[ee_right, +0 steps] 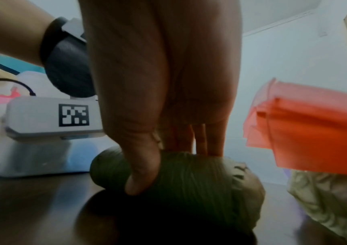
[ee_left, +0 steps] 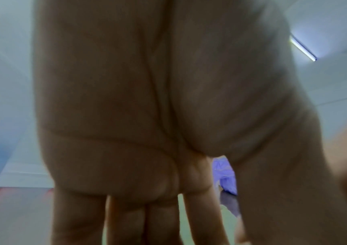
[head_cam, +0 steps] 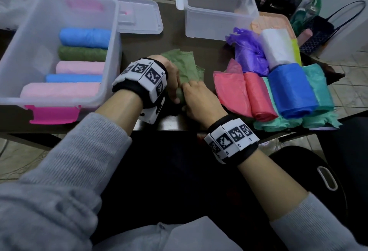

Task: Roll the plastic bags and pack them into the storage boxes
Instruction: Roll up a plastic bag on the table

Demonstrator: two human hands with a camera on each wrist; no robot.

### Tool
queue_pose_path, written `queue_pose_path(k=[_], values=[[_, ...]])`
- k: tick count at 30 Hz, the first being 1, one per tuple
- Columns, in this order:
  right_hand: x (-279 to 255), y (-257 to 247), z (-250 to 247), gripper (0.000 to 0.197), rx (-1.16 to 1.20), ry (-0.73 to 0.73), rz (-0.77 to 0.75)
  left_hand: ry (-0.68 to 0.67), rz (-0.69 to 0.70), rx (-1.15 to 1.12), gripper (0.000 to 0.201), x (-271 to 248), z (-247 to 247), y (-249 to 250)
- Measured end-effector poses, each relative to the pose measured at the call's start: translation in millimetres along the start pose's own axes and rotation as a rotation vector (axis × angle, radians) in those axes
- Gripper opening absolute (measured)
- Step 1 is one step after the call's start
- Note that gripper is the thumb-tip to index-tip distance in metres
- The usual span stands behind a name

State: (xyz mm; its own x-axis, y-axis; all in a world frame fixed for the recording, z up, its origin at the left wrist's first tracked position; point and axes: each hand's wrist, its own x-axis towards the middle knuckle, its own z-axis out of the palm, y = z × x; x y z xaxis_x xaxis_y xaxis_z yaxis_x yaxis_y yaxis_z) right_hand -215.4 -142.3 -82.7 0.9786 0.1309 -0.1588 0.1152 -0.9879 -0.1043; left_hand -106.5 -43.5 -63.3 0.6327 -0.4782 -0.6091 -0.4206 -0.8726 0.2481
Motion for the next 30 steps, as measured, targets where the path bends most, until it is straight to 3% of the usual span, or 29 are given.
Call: queue_pose_path(k=[2, 3, 5, 8, 11, 16, 18, 23, 28, 30], values=[[6, 6, -2, 0.046, 0.05, -0.046, -0.001, -0.108, -0.003, -0.04, 0.041, -4, -4, 1], [9, 8, -4, 0.049, 0.081, -0.069, -0.003, -0.099, -0.004, -0.067, 0.046, -5, -6, 0], [17, 14, -8, 0.052, 0.152, -0.115, -0.001, -0.004, -0.016, -0.116, 0.051, -7, -8, -3], [28, 25, -16, 0.053, 0.264, -0.203, 0.036, 0.241, -0.002, -0.189, 0.034, -11, -3, -6], [36, 36, -19, 0.047, 0.328, -0.27, 0.043, 0.338, 0.026, -0.194, 0.026, -18, 4, -5], [44, 40, -18, 0.048, 0.248, -0.322, 0.062, 0.327, 0.008, -0.158, 0.065, -21, 16, -4], [43, 36, -18, 0.051, 0.175, -0.274, 0.088, 0.337, 0.0, -0.147, 0.068, -21, 17, -3], [23, 12, -1, 0.035, 0.096, 0.147, 0.074, 0.324, -0.029, -0.145, 0.06, -16, 12, -1], [-2, -5, 24, 0.058, -0.005, 0.196, 0.051, 0.208, -0.031, -0.118, 0.06, -15, 5, -8], [-5, -4, 25, 0.056, -0.024, 0.19, 0.029, 0.184, -0.036, -0.098, 0.059, -16, 5, -8]])
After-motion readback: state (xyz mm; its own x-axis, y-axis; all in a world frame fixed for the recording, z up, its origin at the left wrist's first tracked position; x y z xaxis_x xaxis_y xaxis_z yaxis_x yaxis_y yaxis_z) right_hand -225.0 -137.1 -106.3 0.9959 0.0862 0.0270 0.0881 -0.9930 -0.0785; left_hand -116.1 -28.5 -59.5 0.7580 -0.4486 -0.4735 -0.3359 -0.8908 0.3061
